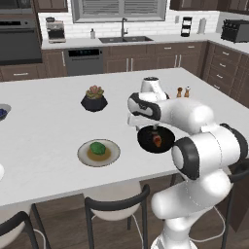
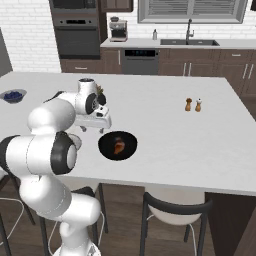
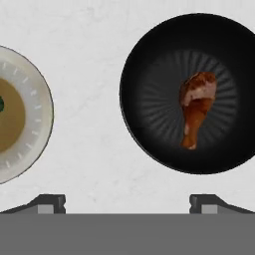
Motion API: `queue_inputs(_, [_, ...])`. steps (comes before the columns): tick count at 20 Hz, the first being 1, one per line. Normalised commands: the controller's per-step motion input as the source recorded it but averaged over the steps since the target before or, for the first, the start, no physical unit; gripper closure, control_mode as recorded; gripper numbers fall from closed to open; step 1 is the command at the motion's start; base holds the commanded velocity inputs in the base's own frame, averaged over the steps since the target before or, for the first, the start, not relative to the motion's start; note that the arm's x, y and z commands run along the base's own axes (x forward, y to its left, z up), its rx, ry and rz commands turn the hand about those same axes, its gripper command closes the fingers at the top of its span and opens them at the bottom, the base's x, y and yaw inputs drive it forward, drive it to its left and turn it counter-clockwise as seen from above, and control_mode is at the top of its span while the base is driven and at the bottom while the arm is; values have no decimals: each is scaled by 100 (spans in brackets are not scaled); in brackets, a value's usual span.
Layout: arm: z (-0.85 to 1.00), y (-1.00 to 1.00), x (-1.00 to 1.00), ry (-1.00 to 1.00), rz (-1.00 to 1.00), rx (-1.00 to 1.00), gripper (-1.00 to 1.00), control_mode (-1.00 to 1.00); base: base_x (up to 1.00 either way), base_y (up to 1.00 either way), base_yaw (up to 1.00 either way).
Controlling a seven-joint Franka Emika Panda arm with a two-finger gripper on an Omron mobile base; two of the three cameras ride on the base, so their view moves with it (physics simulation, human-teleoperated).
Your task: Pick the chicken drumstick and broccoli from their plates and place them in the bowl. Then put the bowl in the fridge.
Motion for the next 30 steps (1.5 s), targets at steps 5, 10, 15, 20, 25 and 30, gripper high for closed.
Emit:
queue_inputs(5, [23, 93, 0, 0, 0, 0, -100, -100, 0, 0, 0])
queue_inputs(10, [3, 94, 0, 0, 0, 0, -100, -100, 0, 0, 0])
queue_inputs(15, [-2, 93, 0, 0, 0, -4, -100, -100, 0, 0, 0])
queue_inputs(20, [-27, 70, 0, -1, 0, -8, -100, -100, 0, 0, 0])
queue_inputs(25, [-55, 10, 0, -7, 0, -3, -100, -100, 0, 0, 0])
queue_inputs(30, [-60, 13, 0, -9, 0, -9, -100, -100, 0, 0, 0])
